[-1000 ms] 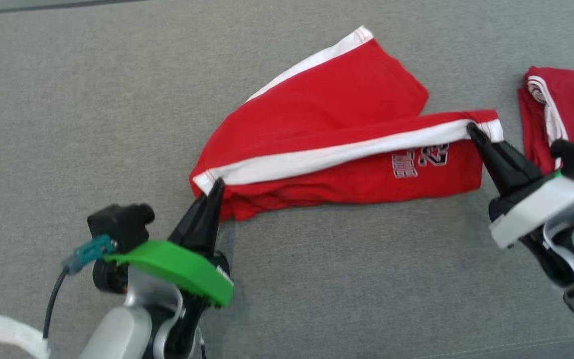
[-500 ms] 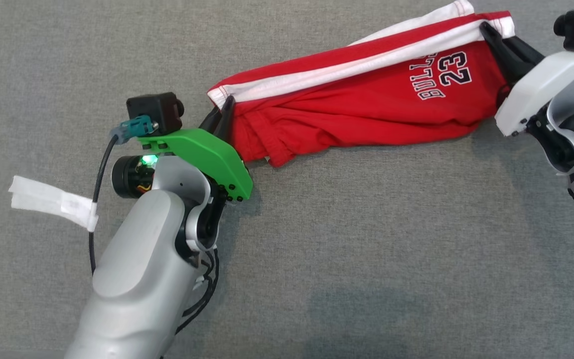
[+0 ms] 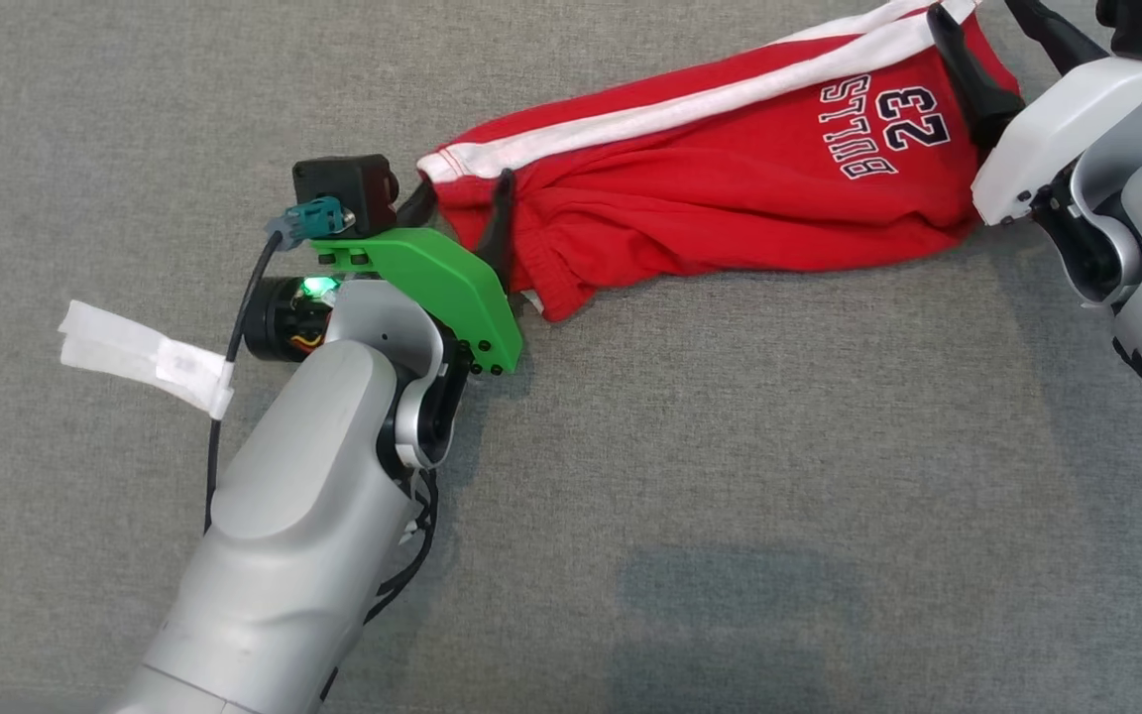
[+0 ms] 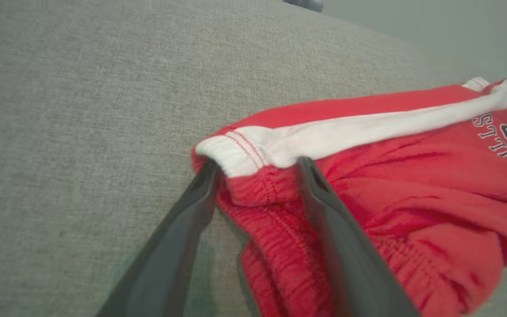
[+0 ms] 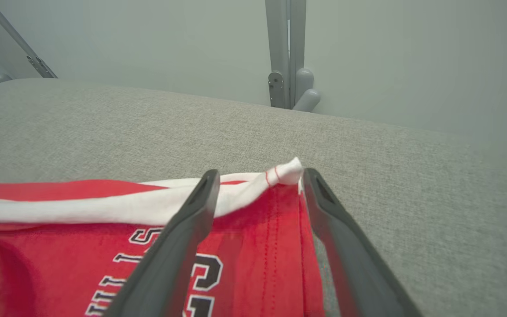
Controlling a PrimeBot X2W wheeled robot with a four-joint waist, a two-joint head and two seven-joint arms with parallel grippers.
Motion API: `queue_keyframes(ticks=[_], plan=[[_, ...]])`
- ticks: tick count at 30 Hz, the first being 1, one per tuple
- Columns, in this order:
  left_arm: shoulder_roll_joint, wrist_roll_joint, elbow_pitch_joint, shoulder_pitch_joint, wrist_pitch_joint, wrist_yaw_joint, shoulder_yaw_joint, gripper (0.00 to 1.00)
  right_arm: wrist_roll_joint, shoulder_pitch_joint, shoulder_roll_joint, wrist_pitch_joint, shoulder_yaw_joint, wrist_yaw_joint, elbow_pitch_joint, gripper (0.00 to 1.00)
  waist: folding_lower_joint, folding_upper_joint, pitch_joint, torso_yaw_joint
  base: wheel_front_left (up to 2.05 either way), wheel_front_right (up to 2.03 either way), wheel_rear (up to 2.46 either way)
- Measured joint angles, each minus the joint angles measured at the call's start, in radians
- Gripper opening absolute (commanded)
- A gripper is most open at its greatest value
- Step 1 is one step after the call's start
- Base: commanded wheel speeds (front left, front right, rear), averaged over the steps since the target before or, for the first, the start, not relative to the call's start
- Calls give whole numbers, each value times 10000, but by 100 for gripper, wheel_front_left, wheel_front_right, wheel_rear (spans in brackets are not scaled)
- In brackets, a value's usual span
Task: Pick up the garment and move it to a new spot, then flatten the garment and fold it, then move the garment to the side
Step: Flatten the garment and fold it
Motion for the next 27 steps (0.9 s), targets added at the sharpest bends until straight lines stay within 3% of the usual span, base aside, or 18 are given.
queue_keyframes(ticks=[7,14,18,25,26,27], plan=[[579,351,-1308,851,-936,203,21,100,324,48,-460,-270,610,-2,-288,100,0,0,-341,-199,0,0,0],[1158,1233,-3321,2502,-2015,610,-523,100,594,240,-863,500,920,-2,-17,100,0,0,-595,-202,0,0,0],[1181,1758,-3862,3051,-2815,828,-857,100,844,267,-836,890,961,-2,201,100,0,0,-485,-8,0,0,0],[838,2031,-3620,3411,-3473,706,-1195,100,1394,263,-665,1799,1007,-21,828,100,0,0,-214,603,0,0,0],[813,2031,-3542,3438,-3524,660,-1181,100,1597,285,-646,1933,980,-52,765,44,0,0,-199,684,0,0,0],[802,2031,-3480,3477,-3559,639,-1141,100,1778,314,-640,1962,959,-61,663,3,0,0,-198,755,0,0,0]])
